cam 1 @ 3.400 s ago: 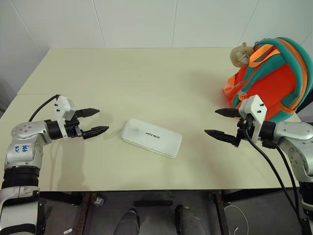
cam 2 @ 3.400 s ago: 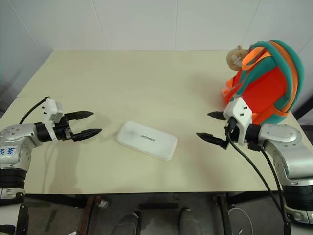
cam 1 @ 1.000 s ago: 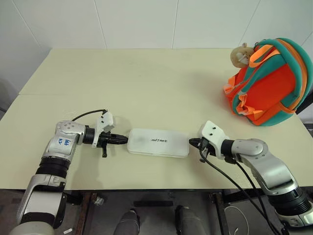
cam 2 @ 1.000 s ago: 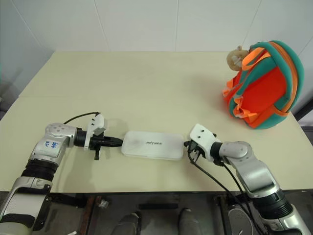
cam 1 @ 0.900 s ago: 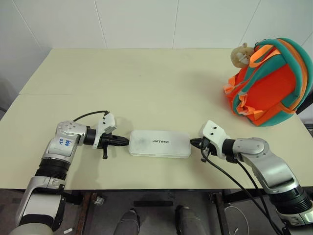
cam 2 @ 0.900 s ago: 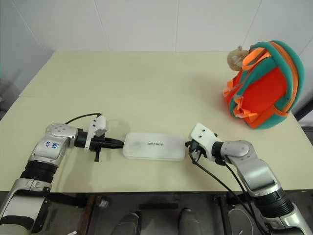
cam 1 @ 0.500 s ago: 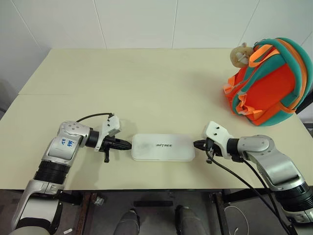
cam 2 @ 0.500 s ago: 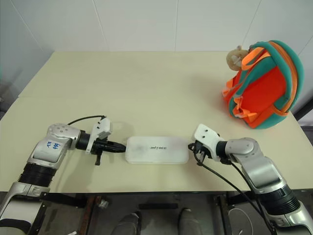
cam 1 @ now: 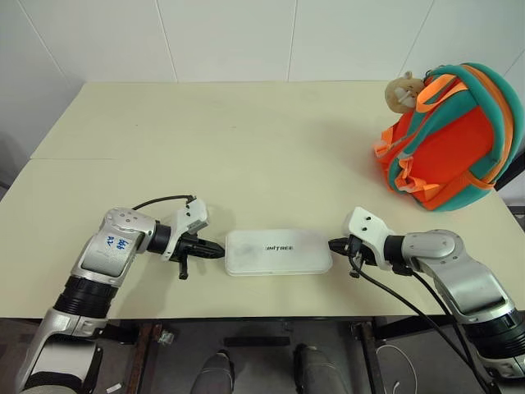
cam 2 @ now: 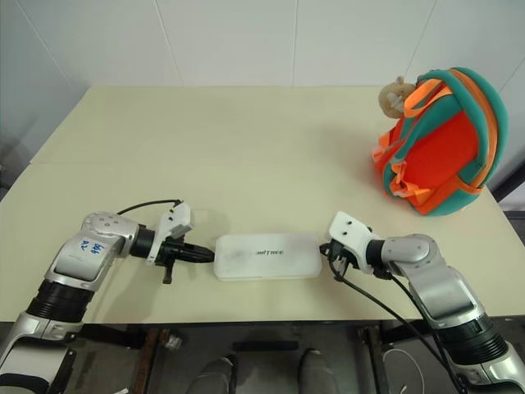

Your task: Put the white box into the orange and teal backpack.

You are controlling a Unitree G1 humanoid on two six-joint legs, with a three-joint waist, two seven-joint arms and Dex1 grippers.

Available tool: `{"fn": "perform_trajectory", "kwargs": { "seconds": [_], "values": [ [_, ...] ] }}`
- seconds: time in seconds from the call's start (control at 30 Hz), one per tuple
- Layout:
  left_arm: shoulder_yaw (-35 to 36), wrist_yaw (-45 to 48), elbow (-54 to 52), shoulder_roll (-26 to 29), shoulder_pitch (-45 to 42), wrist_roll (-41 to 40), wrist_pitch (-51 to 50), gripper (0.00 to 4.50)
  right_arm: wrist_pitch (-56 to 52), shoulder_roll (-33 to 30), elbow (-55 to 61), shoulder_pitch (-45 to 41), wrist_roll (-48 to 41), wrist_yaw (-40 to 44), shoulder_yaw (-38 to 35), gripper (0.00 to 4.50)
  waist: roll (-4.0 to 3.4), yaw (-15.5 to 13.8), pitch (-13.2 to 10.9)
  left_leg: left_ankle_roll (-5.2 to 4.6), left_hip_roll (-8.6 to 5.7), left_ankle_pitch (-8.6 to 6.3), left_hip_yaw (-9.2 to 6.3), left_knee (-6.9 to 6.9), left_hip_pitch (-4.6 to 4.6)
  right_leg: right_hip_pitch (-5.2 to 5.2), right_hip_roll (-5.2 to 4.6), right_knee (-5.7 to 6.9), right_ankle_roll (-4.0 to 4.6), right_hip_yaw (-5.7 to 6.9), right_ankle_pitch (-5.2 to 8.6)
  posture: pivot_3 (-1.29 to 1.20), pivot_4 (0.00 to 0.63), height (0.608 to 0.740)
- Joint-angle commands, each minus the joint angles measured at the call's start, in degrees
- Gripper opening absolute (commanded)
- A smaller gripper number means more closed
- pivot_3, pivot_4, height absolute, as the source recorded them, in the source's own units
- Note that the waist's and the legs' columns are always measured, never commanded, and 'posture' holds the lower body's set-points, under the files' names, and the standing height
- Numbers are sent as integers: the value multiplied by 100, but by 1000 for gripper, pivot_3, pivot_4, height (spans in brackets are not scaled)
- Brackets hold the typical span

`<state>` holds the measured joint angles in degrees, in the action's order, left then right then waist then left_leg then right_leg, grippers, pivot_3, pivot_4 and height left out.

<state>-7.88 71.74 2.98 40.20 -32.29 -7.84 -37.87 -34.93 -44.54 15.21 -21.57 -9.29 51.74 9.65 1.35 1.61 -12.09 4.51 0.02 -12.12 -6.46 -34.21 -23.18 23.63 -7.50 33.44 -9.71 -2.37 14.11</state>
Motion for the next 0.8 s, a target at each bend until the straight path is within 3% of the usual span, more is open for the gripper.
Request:
{"fn": "perform_trajectory", "kwargs": {
  "seconds": [0.03,0.37,0.47,0.57,0.7,0.8],
  "values": [
    [170,-232,-18,101,-13,-119,-16,43,253,-113,1,-32,120,33,-39,0,0,-1,0,0,0,0,0,0,0,0,0,0,0,0,0,0,150,740],
    [563,-525,128,217,-75,-485,-60,43,812,-444,-583,60,359,-35,-348,0,0,-2,0,0,0,0,0,0,0,0,-1,-1,0,0,2,0,150,740],
    [763,-921,498,7,-512,-695,-730,43,950,-475,-756,-45,431,-139,-489,0,1,-4,-1,0,0,0,0,-1,0,0,0,2,-1,0,1,0,150,740],
    [1048,-1649,1149,-367,-1027,-722,-1027,0,997,-502,-854,-115,404,-92,-563,548,2,-20,-1,-3,-1,2,-2,-13,0,-4,0,7,-5,1,-1,0,150,740],
    [1306,-2073,1669,-621,-1504,-883,-1443,876,1123,-459,-1019,-225,471,-144,-552,1869,2,4,-1,-3,-3,2,-2,-24,0,-9,-1,7,-13,0,-5,0,150,740],
    [1510,-2217,1834,-722,-1613,-1058,-1491,1848,1143,-424,-1049,-265,477,-161,-537,2938,1,24,-1,-2,-4,2,-2,-20,1,-5,0,12,-13,-2,-5,0,150,740]
  ]
}}
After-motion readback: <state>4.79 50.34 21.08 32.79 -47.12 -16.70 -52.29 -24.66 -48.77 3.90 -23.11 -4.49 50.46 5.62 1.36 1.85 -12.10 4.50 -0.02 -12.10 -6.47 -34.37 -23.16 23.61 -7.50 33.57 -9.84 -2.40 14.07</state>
